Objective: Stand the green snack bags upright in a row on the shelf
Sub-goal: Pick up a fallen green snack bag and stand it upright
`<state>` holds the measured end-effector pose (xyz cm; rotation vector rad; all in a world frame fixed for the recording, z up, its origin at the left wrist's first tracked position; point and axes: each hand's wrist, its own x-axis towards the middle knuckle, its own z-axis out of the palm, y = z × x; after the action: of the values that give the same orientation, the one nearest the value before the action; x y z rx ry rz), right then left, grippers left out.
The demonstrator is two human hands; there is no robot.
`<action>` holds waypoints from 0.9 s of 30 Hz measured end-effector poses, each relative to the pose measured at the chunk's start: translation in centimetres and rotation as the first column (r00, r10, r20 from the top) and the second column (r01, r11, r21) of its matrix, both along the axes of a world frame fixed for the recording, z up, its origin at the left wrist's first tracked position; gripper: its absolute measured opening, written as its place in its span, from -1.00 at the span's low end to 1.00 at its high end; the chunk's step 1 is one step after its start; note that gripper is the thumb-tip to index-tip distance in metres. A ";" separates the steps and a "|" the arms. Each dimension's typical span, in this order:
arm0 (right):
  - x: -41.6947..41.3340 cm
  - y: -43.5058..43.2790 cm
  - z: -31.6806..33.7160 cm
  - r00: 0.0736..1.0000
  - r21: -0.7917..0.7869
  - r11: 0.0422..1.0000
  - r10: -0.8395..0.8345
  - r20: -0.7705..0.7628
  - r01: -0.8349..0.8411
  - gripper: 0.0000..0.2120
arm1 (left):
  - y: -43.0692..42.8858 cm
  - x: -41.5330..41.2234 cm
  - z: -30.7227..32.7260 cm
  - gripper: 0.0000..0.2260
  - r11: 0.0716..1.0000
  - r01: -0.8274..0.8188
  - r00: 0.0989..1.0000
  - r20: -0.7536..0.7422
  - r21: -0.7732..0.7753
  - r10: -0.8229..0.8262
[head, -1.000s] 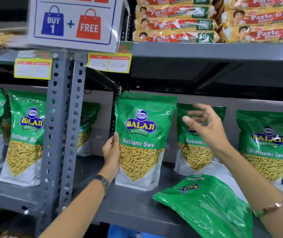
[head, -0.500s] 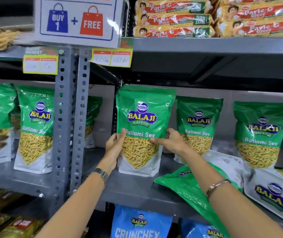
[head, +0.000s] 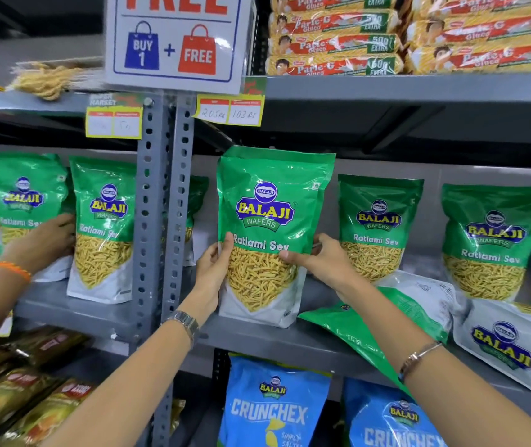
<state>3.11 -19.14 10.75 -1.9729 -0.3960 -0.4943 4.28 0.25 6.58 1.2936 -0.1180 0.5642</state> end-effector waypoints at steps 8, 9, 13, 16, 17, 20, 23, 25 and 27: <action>-0.8 0.2 -0.2 0.999 -0.051 0.999 -0.010 0.041 0.012 -0.48 | -0.1 -0.8 -0.3 -0.79 0.998 0.043 0.998 0.044 -0.039 -0.041; -0.7 0.2 -0.3 0.999 -0.061 0.998 -0.016 0.048 0.019 -0.49 | -0.2 -0.6 -0.4 -0.78 0.998 0.047 0.998 0.054 -0.051 -0.044; -1.1 -0.6 -0.7 0.997 -0.131 0.990 0.062 0.041 -0.056 -0.46 | -0.3 -0.3 -0.7 -0.70 0.996 0.047 0.997 0.063 -0.072 -0.042; -2.3 -2.5 -1.3 0.990 -0.170 0.979 0.128 0.059 -0.116 -0.26 | -0.7 -0.2 -0.7 -0.74 0.996 0.008 0.999 0.043 -0.092 -0.004; -2.7 -3.3 -1.5 0.988 -0.161 0.980 0.128 0.085 -0.113 -0.22 | -0.9 -0.2 -0.9 -0.70 0.995 -0.054 0.997 0.059 -0.081 0.059; -4.2 -6.8 -2.0 0.978 -0.118 0.989 0.109 0.176 -0.089 -0.26 | -2.5 -2.0 -1.7 -0.52 0.929 -0.367 0.907 0.204 -0.050 0.370; -5.9 -11.2 -2.8 0.971 -0.122 0.991 0.082 0.227 -0.056 -0.35 | -4.9 -4.4 -3.3 -0.61 0.921 -0.352 0.783 0.592 0.165 0.193; -7.1 -14.0 -3.6 0.973 -0.164 0.986 0.076 0.220 -0.040 -0.40 | -6.1 -5.0 -5.0 -0.57 0.792 -0.368 0.722 0.686 0.487 -0.087; -7.8 -16.5 -4.4 0.978 -0.196 0.980 0.059 0.202 -0.019 -0.45 | -7.0 -5.0 -6.2 -0.52 0.632 -0.387 0.711 0.653 0.671 -0.259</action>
<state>-4.72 -35.66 6.35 -2.1019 -0.6334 -0.6599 -0.70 -6.78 0.34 1.8646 -1.0908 1.1550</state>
